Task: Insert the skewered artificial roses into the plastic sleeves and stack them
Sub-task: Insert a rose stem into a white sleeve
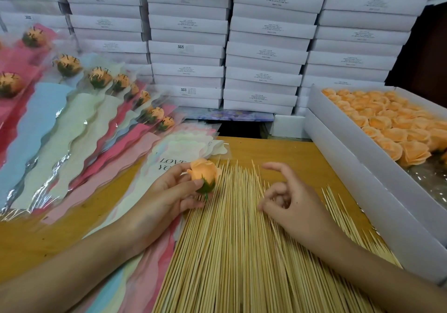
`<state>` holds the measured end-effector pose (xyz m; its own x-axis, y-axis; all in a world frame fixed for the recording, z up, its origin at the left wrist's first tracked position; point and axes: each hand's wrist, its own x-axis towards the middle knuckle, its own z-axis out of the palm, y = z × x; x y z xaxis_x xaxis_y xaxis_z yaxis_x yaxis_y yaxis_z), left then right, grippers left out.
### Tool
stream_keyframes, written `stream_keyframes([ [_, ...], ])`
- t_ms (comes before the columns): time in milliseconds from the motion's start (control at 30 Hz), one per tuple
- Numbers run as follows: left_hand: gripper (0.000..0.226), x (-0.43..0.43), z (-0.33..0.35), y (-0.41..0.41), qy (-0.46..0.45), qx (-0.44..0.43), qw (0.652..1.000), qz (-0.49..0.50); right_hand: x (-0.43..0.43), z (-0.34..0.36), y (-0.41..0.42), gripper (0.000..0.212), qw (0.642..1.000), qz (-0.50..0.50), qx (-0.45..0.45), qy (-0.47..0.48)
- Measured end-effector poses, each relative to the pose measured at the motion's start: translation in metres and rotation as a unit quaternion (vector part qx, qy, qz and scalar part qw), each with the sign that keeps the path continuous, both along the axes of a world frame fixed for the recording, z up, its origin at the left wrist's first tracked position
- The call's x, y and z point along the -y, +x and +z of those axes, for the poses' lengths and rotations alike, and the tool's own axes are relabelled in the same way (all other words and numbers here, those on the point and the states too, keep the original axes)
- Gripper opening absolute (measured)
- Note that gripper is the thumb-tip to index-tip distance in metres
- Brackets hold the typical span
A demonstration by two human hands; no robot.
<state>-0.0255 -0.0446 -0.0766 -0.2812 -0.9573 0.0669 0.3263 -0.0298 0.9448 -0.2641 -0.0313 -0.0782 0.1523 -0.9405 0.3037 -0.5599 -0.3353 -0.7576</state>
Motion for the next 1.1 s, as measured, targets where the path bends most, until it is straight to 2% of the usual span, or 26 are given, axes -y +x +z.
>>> stream_keyframes([
  [100, 0.036, 0.001, 0.000, 0.001, -0.001, -0.005, 1.000, -0.003, 0.001, 0.006, 0.001, 0.062, 0.994, 0.009, 0.097, 0.046],
  [267, 0.035, 0.002, -0.001, 0.004, -0.005, -0.009, 1.000, -0.004, 0.000, 0.011, 0.001, 0.043, 0.968, 0.028, 0.229, 0.099],
  [400, 0.039, 0.002, -0.001, 0.003, -0.004, -0.004, 1.000, 0.002, -0.003, 0.012, 0.004, 0.058, 0.954, 0.087, 0.251, 0.136],
  [533, 0.045, 0.000, 0.000, 0.002, -0.013, 0.015, 1.000, 0.001, -0.009, 0.013, 0.006, 0.071, 0.920, 0.173, 0.286, 0.205],
  [633, 0.044, -0.002, 0.002, 0.002, -0.015, 0.025, 1.000, -0.006, -0.012, 0.016, 0.007, 0.073, 0.892, 0.216, 0.315, 0.242],
  [867, 0.042, -0.002, 0.003, 0.002, -0.014, 0.018, 1.000, -0.012, -0.012, 0.015, 0.005, 0.079, 0.867, 0.271, 0.306, 0.285],
  [933, 0.041, -0.002, 0.004, 0.002, -0.019, 0.015, 1.000, -0.015, -0.012, 0.014, 0.004, 0.073, 0.866, 0.281, 0.295, 0.289],
  [1100, 0.046, -0.002, 0.003, 0.003, -0.026, 0.009, 1.000, -0.015, -0.012, 0.014, 0.006, 0.041, 0.863, 0.309, 0.277, 0.288],
])
